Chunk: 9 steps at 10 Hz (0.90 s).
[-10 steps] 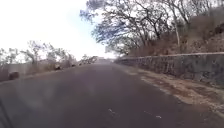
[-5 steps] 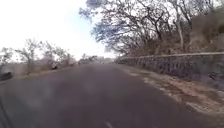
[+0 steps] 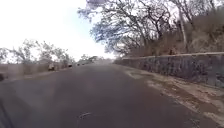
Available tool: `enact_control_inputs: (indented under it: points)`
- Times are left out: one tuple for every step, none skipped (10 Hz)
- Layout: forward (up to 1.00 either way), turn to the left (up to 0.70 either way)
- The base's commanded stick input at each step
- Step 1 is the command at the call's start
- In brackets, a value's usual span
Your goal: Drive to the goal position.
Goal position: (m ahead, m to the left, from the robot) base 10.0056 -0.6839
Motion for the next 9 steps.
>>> enact_control_inputs:
  points:
    - [0.7,0.0]
    - [0.7,0.0]
    - [0.7,0.0]
    - [0.7,0.0]
    - [0.7,0.0]
    - [0.7,0.0]
    - [0.7,0.0]
    - [0.7,0.0]
    - [0.7,0.0]
